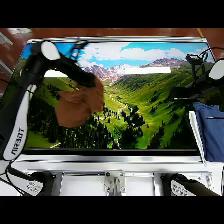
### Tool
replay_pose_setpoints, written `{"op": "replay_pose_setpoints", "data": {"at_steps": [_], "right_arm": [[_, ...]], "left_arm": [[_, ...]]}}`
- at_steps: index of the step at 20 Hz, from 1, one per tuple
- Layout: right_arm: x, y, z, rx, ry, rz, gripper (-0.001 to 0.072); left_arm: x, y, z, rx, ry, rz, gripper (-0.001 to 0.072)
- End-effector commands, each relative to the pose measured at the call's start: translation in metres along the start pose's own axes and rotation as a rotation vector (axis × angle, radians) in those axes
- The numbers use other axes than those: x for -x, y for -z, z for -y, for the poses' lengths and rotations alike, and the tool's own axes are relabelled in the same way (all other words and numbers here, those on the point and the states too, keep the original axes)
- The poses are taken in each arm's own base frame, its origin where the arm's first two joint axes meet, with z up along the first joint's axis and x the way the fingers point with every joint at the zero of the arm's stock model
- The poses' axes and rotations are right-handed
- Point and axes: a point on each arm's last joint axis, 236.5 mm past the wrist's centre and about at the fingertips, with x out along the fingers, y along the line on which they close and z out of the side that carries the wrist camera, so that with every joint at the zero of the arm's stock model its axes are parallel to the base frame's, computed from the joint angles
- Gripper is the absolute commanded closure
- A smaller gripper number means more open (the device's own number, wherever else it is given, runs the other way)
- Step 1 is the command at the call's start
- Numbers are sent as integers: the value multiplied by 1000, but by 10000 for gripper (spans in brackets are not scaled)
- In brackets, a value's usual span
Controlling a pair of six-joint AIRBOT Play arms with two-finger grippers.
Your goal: Fold the shirts.
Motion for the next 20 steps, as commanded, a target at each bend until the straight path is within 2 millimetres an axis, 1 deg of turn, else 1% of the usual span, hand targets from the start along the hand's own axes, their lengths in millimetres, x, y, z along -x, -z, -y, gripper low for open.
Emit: {"op": "replay_pose_setpoints", "data": {"at_steps": [1,2,3,4,5,6,7,8,9,10,12,13,14,16,17,18,19,20], "right_arm": [[24,22,17,36,85,-54,38],[29,28,26,35,127,-68,38],[33,33,35,35,165,-87,38],[36,39,42,38,197,-108,38],[38,43,46,40,213,-126,38],[38,44,47,44,215,-132,38],[38,44,47,46,215,-129,38],[36,44,46,49,210,-131,38],[33,43,46,49,202,-131,38],[27,46,46,35,169,-143,38],[8,63,46,-39,48,-202,38],[-2,73,46,-106,-27,-221,38],[-9,82,45,-173,-103,-231,38],[-23,93,41,-302,-251,-223,37],[-31,97,41,-353,-303,-213,37],[-39,100,42,-385,-327,-206,37],[-48,103,43,-402,-330,-201,37],[-57,106,44,-402,-325,-195,37]], "left_arm": [[-35,19,135,-158,145,-54,668],[-52,28,153,-182,155,-79,668],[-69,34,166,-199,152,-96,668],[-88,35,173,-186,139,-95,667],[-102,33,177,-152,140,-83,636],[-111,30,177,-102,140,-74,391],[-112,27,169,-49,129,-73,77],[-107,26,156,-17,118,-84,21],[-98,29,135,5,98,-113,21],[-87,39,110,20,77,-175,22],[-58,74,56,59,33,-352,26],[-42,89,33,90,31,-415,97],[-28,95,12,131,23,-421,123],[-7,104,-18,227,9,-366,109],[0,113,-31,275,-4,-338,97],[3,129,-43,329,-17,-319,-6],[5,151,-54,393,-23,-315,-2],[1,174,-60,467,-6,-310,-2]]}}
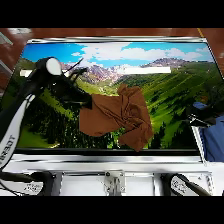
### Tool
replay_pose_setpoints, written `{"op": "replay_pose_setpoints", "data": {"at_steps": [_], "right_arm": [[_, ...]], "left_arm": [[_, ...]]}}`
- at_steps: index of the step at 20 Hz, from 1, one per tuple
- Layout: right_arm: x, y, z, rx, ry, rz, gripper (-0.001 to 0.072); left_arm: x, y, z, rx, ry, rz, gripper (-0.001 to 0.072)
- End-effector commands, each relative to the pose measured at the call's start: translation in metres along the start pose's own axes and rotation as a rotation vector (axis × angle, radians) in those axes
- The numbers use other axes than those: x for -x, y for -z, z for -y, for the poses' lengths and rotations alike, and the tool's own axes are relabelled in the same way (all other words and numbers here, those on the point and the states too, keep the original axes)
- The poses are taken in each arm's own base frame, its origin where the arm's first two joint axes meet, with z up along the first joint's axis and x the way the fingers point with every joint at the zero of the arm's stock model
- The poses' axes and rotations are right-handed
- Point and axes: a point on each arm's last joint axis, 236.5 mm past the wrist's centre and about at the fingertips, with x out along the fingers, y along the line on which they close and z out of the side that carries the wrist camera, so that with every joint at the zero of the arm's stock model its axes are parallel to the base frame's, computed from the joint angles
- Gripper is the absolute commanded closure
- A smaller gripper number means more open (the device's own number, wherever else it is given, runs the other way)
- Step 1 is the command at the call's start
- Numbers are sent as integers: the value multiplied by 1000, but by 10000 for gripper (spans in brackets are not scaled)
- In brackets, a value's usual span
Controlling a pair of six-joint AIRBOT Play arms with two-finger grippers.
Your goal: Fold the shirts.
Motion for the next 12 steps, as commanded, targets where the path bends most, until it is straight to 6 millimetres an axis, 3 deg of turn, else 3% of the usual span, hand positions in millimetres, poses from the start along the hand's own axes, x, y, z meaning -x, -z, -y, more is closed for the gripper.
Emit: {"op": "replay_pose_setpoints", "data": {"at_steps": [1,4,6,12], "right_arm": [[-31,-3,-1,-67,-121,47,38],[-65,7,-5,-83,-131,26,37],[-80,18,-8,-89,-141,-5,37],[-87,29,-13,-85,-163,-39,37]], "left_arm": [[-21,50,-47,216,64,17,-3],[-76,91,-64,366,118,-60,-3],[-100,100,-56,424,178,-74,-2],[-132,64,-66,500,199,41,-2]]}}
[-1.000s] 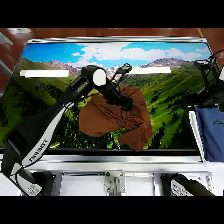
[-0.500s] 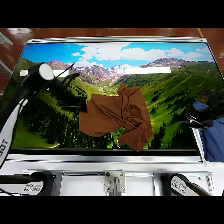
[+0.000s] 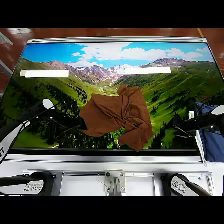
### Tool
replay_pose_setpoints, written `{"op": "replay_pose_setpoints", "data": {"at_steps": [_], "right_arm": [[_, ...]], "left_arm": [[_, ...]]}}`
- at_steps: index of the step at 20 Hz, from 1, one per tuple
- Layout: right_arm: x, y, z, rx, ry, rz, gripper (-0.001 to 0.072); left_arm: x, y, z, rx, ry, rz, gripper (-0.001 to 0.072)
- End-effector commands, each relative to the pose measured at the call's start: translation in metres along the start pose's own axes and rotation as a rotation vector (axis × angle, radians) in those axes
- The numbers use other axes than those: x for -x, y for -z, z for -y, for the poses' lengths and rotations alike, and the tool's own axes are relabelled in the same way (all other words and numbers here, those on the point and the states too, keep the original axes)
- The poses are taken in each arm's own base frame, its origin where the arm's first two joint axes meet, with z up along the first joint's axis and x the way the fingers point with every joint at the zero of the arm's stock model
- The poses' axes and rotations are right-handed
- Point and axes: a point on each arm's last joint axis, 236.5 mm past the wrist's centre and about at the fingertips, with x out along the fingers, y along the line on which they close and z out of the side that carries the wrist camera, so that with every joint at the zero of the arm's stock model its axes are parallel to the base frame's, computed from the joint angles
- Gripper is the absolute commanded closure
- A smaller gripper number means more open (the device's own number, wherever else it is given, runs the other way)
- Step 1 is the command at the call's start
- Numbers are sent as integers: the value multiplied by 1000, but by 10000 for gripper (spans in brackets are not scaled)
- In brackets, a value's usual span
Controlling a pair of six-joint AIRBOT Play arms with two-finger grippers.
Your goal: Fold the shirts.
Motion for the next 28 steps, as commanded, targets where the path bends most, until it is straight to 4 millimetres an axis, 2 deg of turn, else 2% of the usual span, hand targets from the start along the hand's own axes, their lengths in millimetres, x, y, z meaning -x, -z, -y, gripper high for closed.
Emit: {"op": "replay_pose_setpoints", "data": {"at_steps": [1,3,4,5,6,7,9,13,18,19,20,21,22,24,25,26,28], "right_arm": [[-5,5,-2,-4,-16,-15,37],[-5,9,-6,-7,-29,-34,37],[-7,12,-7,-11,-38,-43,37],[-14,21,-9,-11,-44,-70,37],[-27,34,-11,-1,-44,-112,37],[-39,45,-13,15,-42,-141,36],[-61,53,-22,42,-55,-143,36],[-84,45,-53,69,-99,-74,36],[-115,39,-69,56,-47,-46,37],[-121,38,-72,63,-37,-43,61],[-125,39,-74,73,-30,-41,232],[-126,41,-77,83,-32,-46,500],[-125,44,-81,80,-45,-58,639],[-113,52,-92,129,-67,-92,646],[-100,54,-100,193,-75,-92,647],[-82,52,-108,267,-69,-73,647],[-28,35,-127,432,-22,47,647]], "left_arm": [[-19,-26,2,73,62,85,0],[-22,-41,8,100,102,131,9],[-22,-49,11,108,112,153,143],[-18,-56,12,106,114,182,425],[-15,-61,16,85,117,197,665],[-10,-65,20,59,121,208,666],[-1,-68,31,7,134,211,667],[20,-72,49,-55,155,245,667],[33,-71,58,-100,163,278,666],[35,-71,59,-104,164,283,666],[37,-71,60,-108,165,289,666],[39,-72,61,-117,165,295,667],[42,-76,62,-168,157,322,668],[64,-91,64,-269,105,420,670],[84,-100,67,-305,67,483,671],[110,-106,74,-355,33,546,671],[186,-109,108,-476,0,711,670]]}}
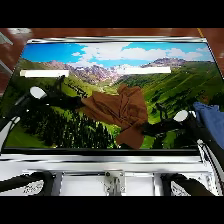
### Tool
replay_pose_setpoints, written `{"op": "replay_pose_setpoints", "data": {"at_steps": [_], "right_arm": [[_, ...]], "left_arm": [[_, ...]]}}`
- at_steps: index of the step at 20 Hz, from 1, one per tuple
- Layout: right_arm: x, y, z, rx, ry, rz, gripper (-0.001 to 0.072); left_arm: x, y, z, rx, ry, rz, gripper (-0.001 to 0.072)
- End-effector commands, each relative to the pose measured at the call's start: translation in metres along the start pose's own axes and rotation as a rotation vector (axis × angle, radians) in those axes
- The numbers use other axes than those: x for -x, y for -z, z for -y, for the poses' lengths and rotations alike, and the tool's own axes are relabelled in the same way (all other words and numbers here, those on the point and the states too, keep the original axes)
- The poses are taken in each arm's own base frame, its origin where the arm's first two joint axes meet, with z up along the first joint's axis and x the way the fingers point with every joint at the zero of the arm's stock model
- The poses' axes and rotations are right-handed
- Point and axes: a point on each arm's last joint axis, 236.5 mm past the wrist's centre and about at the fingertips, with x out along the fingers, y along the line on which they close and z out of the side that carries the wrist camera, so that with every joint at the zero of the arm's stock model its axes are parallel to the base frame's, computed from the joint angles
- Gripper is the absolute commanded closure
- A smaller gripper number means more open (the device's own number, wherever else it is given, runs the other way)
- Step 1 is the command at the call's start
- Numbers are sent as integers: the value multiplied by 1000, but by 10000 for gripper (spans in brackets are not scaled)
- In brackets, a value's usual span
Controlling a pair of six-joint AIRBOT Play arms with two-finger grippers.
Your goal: Fold the shirts.
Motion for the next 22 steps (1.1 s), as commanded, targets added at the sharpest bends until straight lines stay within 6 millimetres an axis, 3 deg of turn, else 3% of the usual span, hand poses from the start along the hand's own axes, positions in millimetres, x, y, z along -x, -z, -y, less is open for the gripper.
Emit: {"op": "replay_pose_setpoints", "data": {"at_steps": [1,3,5,7,8,9,10,13,15,17,19,22], "right_arm": [[85,-23,-33,263,94,160,647],[178,-52,-69,416,189,440,647],[290,-65,-110,487,268,793,647],[392,-51,-156,477,228,1133,647],[430,-38,-177,475,173,1264,647],[461,-23,-196,473,110,1367,647],[479,-11,-210,475,53,1424,647],[492,5,-233,457,-88,1450,647],[485,7,-235,455,-104,1418,647],[471,7,-227,449,-70,1357,647],[443,9,-201,419,37,1234,647],[372,34,-124,254,270,844,647]], "left_arm": [[96,-78,41,-202,-53,277,669],[198,-124,95,-296,-32,538,669],[312,-145,147,-392,-25,814,668],[411,-135,192,-444,-3,1047,668],[448,-122,213,-473,16,1136,668],[474,-108,229,-501,30,1192,668],[491,-93,241,-520,50,1227,668],[511,-62,260,-551,95,1255,668],[509,-50,262,-569,92,1230,667],[501,-43,253,-592,25,1182,667],[482,-39,231,-596,-77,1088,667],[453,-35,195,-546,-177,951,668]]}}
